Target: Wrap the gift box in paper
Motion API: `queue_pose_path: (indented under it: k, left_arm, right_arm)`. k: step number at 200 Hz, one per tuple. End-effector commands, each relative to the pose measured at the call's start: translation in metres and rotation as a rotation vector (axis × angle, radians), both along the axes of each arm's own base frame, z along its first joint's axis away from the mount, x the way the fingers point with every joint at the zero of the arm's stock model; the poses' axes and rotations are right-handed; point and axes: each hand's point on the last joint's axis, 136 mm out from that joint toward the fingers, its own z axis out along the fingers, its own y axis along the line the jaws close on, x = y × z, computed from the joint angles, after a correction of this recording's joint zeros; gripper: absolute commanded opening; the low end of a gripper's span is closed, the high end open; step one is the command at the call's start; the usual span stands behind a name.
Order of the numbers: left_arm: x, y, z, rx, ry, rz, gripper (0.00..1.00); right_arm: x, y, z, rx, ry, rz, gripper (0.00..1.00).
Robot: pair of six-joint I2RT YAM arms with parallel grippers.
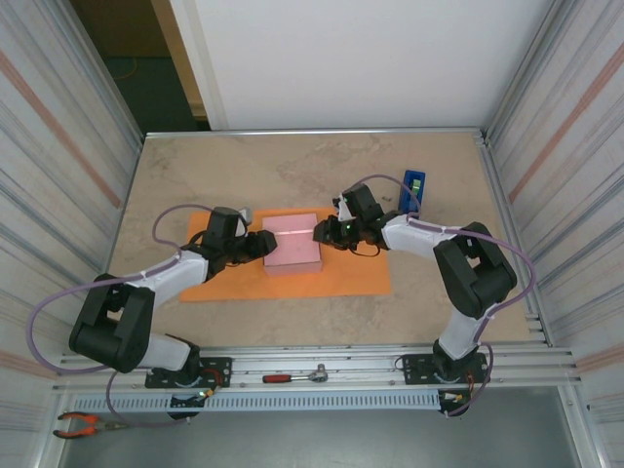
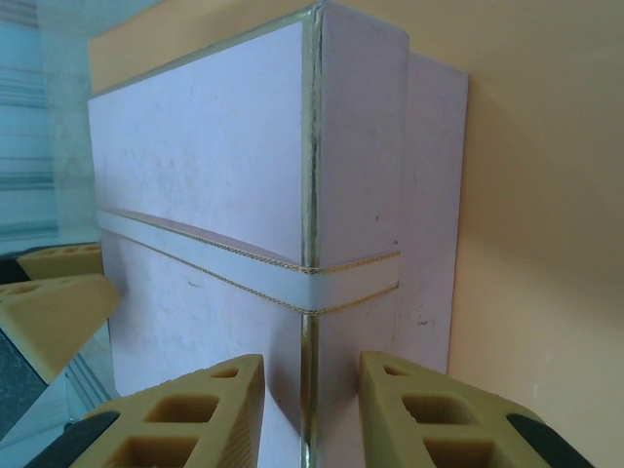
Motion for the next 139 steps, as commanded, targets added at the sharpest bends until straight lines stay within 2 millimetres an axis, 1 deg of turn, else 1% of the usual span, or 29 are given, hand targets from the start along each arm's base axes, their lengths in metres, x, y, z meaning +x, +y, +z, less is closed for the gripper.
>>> queue_pose_path:
  k: [1,40,59,67,82,97,106,126,139]
  left_arm:
    - [0.0,-0.004,0.013,-0.022,-0.039,-0.029,0.5]
    - [0.001,-0.005,0.014,-0.023,-0.04,-0.029,0.51]
    - [0.001,-0.004,0.014,-0.022,-0.041,-0.026,0.52]
    - [0.001,-0.004,0.014,-0.019,-0.041,-0.024,0.53]
    - [0.001,-0.001,0.016,-0.008,-0.045,-0.012,0.55]
    - [0.004,0.006,0.019,0.002,-0.052,0.014,0.58]
    - [0.005,0.01,0.021,-0.002,-0.057,0.032,0.6]
    - [0.009,0.017,0.028,-0.026,-0.07,0.056,0.63]
    - [0.011,0.018,0.032,-0.036,-0.076,0.054,0.64]
  right_arm:
    - [-0.011,0.011,0.014,0.049,-0.006,0.025,0.29]
    - [-0.014,0.01,0.008,0.041,0.006,0.023,0.29]
    - [-0.014,0.01,0.008,0.041,0.006,0.024,0.3]
    - [-0.013,0.008,0.009,0.038,0.005,0.021,0.33]
    - [-0.009,0.002,0.014,0.027,-0.009,0.008,0.48]
    - [-0.003,-0.009,0.018,0.023,-0.019,-0.017,0.59]
    - [0.001,-0.017,0.021,0.021,-0.023,-0.033,0.61]
    - [0.009,-0.036,0.023,0.013,-0.02,-0.066,0.62]
    - [0.012,-0.042,0.024,0.029,-0.009,-0.075,0.62]
